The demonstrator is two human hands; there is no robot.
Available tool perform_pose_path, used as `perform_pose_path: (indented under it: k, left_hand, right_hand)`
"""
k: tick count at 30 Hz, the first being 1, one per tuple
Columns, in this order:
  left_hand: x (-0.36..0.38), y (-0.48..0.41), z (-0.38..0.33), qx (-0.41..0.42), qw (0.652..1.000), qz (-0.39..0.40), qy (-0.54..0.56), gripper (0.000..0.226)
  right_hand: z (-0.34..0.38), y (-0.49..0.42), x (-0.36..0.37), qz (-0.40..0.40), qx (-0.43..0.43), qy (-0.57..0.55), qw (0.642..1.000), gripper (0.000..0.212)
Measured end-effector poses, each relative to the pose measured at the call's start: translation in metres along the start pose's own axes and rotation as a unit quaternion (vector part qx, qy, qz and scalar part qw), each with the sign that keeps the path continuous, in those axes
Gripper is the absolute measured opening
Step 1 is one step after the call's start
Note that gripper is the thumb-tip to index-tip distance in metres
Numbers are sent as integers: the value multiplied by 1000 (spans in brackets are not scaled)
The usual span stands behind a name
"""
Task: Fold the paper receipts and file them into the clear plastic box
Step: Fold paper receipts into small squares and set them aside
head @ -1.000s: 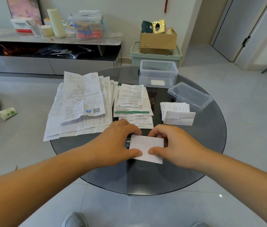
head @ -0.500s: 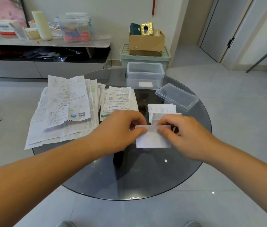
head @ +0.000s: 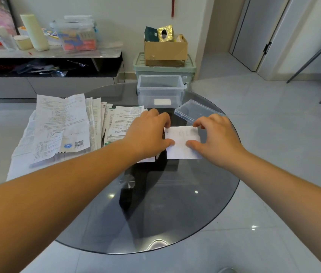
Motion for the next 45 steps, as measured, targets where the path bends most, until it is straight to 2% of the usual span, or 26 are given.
perform_pose_path:
  k: [5,11,14,17,20,23,25,29,34,38,42,45]
  left_hand:
    - [3,-1,-6,17,1000,-23,7,50]
    - [9,3,-11,39,999,5,-3,76]
    - [6,7,-10,34,999,-1,2,80]
    - [0,13,-3,21,999,-18,15,73]
    - [-18,30,16,-13,997,-54,50,51]
    - [-42,55,46,-49,996,-76,13,32]
    - [-52,66,67,-69,995,-59,-33,30]
    - [-54,75,98,-94,995,4,-45,43]
    - [-38,69,109,-52,996,52,-50,57]
    - [-22,58,109,-25,993,96,-65,62]
    - [-23,52,104,1,995,66,-80,58]
    - [-29,50,99,21,995,40,-86,42]
  right_hand:
    - [-6,0,4,0,3,-28,1000,48]
    - [-5,1,0,-19,-9,-63,998,42]
    - [1,2,-5,-34,-15,-75,997,41]
    - [5,4,-11,-45,-20,-87,995,39]
    - [11,10,-17,-56,-29,-91,994,36]
    - [31,20,-21,-83,-82,-83,990,26]
    - [56,33,-21,-91,-149,-81,981,19]
    - [106,56,1,-43,-240,-27,970,26]
    - [125,46,21,-5,-229,7,973,41]
    - [140,26,31,4,-208,71,976,42]
    - [148,6,40,22,-185,116,976,40]
    - [149,-4,46,38,-170,138,975,44]
Point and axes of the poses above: each hand's wrist, its own y-axis away from the middle knuckle, its own x-axis out of the palm, z = x × y, the point moved 9 cm from there along -y, towards the middle knuckle, and after that the axes turned 6 degrees about x, right-handed, at the moved point
